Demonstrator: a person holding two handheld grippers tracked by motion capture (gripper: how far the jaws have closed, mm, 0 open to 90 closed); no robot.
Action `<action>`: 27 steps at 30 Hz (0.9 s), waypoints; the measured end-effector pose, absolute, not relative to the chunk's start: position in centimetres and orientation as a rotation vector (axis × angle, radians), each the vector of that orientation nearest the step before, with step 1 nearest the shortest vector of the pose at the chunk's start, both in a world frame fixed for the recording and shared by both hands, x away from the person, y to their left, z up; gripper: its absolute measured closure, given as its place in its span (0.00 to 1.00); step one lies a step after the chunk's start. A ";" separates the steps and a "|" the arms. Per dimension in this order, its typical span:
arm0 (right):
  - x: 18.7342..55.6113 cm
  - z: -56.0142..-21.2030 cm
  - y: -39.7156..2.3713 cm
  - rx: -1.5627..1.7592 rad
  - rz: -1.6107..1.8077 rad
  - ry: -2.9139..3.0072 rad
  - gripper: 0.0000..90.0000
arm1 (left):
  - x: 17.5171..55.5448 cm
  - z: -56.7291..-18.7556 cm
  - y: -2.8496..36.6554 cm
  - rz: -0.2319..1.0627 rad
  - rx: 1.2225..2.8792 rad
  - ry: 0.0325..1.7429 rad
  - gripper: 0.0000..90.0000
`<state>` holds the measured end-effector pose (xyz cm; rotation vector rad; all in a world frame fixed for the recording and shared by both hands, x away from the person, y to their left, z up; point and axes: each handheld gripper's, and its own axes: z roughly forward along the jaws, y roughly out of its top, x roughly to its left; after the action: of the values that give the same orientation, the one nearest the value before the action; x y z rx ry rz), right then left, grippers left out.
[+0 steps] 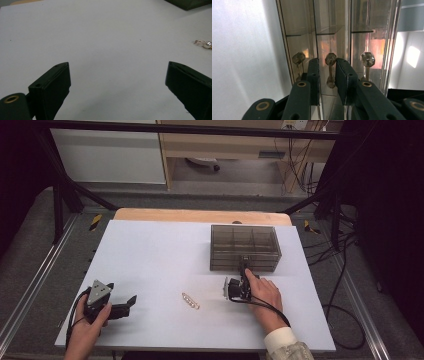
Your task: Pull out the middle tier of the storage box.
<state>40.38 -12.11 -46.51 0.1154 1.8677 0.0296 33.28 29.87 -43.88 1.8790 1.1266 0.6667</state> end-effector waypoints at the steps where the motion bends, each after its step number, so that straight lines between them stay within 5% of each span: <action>1: 40.4 -46.5 -12.1 0.115 0.030 1.866 0.82 | 33.3 -43.9 29.8 0.663 1.880 1.128 0.07; 27: 40.2 -46.6 -12.0 0.086 0.008 1.834 0.90 | 33.3 -44.0 29.8 0.662 1.888 1.124 0.07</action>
<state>40.22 -11.99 -46.61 0.0860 1.8344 0.0080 33.30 29.80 -43.95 1.8880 1.1243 0.6622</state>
